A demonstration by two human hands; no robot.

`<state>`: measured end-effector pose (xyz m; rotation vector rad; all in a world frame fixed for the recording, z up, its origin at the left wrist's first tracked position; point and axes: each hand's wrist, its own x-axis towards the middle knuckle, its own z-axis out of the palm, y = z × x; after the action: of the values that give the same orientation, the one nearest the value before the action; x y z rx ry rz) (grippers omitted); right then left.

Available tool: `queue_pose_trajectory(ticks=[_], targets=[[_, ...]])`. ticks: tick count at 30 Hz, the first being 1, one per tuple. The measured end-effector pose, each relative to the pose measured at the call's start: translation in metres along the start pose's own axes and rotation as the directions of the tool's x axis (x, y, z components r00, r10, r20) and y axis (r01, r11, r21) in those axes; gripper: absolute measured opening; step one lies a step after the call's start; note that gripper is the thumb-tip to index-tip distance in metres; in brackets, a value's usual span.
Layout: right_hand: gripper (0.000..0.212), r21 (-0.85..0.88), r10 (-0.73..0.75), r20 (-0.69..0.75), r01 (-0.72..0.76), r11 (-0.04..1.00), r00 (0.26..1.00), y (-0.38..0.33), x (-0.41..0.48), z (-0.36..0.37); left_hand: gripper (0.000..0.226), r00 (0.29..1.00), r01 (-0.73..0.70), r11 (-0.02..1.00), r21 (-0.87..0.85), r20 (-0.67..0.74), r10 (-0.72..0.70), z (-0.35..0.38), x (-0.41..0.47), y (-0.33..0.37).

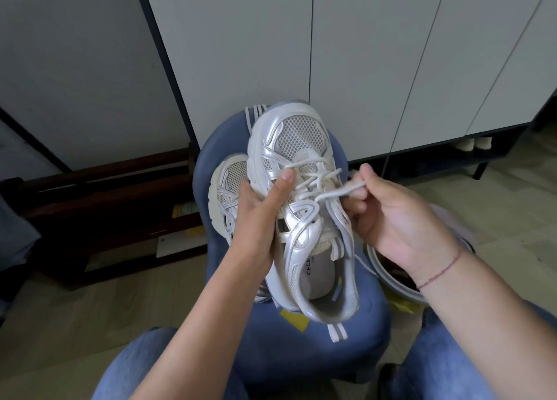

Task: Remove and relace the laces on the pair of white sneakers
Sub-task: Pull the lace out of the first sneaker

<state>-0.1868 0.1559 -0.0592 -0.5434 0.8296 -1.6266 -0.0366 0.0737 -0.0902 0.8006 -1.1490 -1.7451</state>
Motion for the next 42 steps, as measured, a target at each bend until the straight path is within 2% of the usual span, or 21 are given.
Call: queue_pose_trajectory(ticks=[2,4,7,9,11,14,18,19,20,21,22,23,24,26,28,31,33,35,37,38,42], targets=[[0.027,0.253,0.106,0.072,-0.121,0.960,0.992,-0.003,0.001,-0.002,0.072,1.000,0.005,1.000,-0.028,0.006,-0.005,-0.002,0.001,0.001],[0.027,0.260,0.108,0.047,-0.116,0.959,0.993,-0.001,0.003,-0.002,0.075,1.000,-0.005,1.000,-0.022,0.008,0.005,-0.002,0.002,0.001],[0.024,-0.171,-0.103,-0.063,0.091,0.981,0.993,0.006,-0.001,0.005,0.077,1.000,-0.026,1.000,-0.007,0.009,0.026,-0.003,0.003,-0.003],[0.025,-0.553,-0.292,0.003,0.245,0.797,0.956,0.011,-0.005,0.008,0.074,1.000,-0.026,1.000,-0.013,-0.001,0.026,-0.003,0.004,-0.004],[0.020,-0.752,-0.380,0.091,0.314,0.580,0.920,0.014,-0.008,0.009,0.073,1.000,-0.022,1.000,-0.018,0.005,0.022,-0.003,0.005,-0.005],[0.012,-0.852,-0.494,0.094,0.327,0.410,0.864,0.014,-0.008,0.006,0.072,1.000,-0.017,1.000,-0.019,0.004,0.017,-0.002,0.004,-0.005],[0.028,-0.927,-0.548,0.128,0.296,0.231,0.827,0.013,-0.008,0.004,0.070,1.000,-0.001,1.000,-0.027,-0.006,0.001,0.002,0.001,-0.004],[0.030,-0.916,-0.528,0.106,0.289,0.278,0.842,0.012,-0.008,0.006,0.070,1.000,0.003,1.000,-0.028,-0.005,-0.003,0.002,0.001,-0.004],[0.030,-0.860,-0.499,0.040,0.284,0.423,0.866,0.012,-0.007,0.007,0.072,1.000,0.005,1.000,-0.030,-0.005,-0.005,0.002,0.000,-0.003],[0.028,-0.708,-0.429,-0.047,0.273,0.651,0.902,0.011,-0.004,0.008,0.074,1.000,0.004,0.999,-0.032,0.003,-0.004,0.001,0.001,-0.003],[0.028,-0.424,-0.299,-0.104,0.229,0.876,0.949,0.009,-0.002,0.007,0.078,1.000,0.001,0.999,-0.034,0.014,-0.001,0.001,0.001,-0.002],[0.028,-0.089,-0.146,-0.095,0.137,0.986,0.985,0.007,0.000,0.006,0.080,1.000,-0.003,0.999,-0.035,0.019,0.004,0.000,0.002,-0.002],[0.027,0.164,-0.025,-0.050,0.032,0.986,0.998,0.005,0.002,0.003,0.081,1.000,-0.008,0.999,-0.032,0.020,0.009,-0.001,0.002,-0.002],[0.028,0.343,0.092,-0.029,-0.077,0.936,0.995,0.003,0.006,-0.002,0.080,1.000,-0.015,1.000,-0.022,0.011,0.015,-0.002,0.003,-0.003],[0.032,0.248,0.096,-0.098,-0.069,0.966,0.991,0.006,0.007,-0.003,0.079,1.000,-0.010,1.000,-0.018,-0.003,0.010,-0.002,0.003,-0.005],[0.028,-0.232,-0.121,-0.132,0.088,0.969,0.984,0.014,0.002,0.002,0.075,1.000,-0.003,0.999,-0.034,-0.008,0.003,-0.003,0.003,-0.007],[0.025,-0.573,-0.280,-0.045,0.205,0.794,0.959,0.019,-0.002,0.004,0.074,1.000,-0.005,0.999,-0.039,-0.007,0.004,-0.003,0.004,-0.007],[0.017,-0.748,-0.388,0.010,0.264,0.609,0.922,0.020,-0.003,0.003,0.076,1.000,-0.003,0.999,-0.033,-0.004,0.003,-0.002,0.005,-0.007],[0.019,-0.823,-0.454,0.012,0.267,0.502,0.891,0.020,-0.002,0.001,0.079,1.000,-0.004,1.000,-0.029,0.000,0.004,-0.001,0.004,-0.007],[0.020,-0.822,-0.464,-0.001,0.264,0.505,0.886,0.019,-0.002,0.001,0.080,1.000,-0.003,1.000,-0.029,0.004,0.003,0.000,0.004,-0.007],[0.019,-0.558,-0.373,-0.133,0.241,0.794,0.918,0.021,0.000,0.004,0.083,1.000,-0.011,1.000,-0.018,0.020,0.011,0.000,0.004,-0.006]])
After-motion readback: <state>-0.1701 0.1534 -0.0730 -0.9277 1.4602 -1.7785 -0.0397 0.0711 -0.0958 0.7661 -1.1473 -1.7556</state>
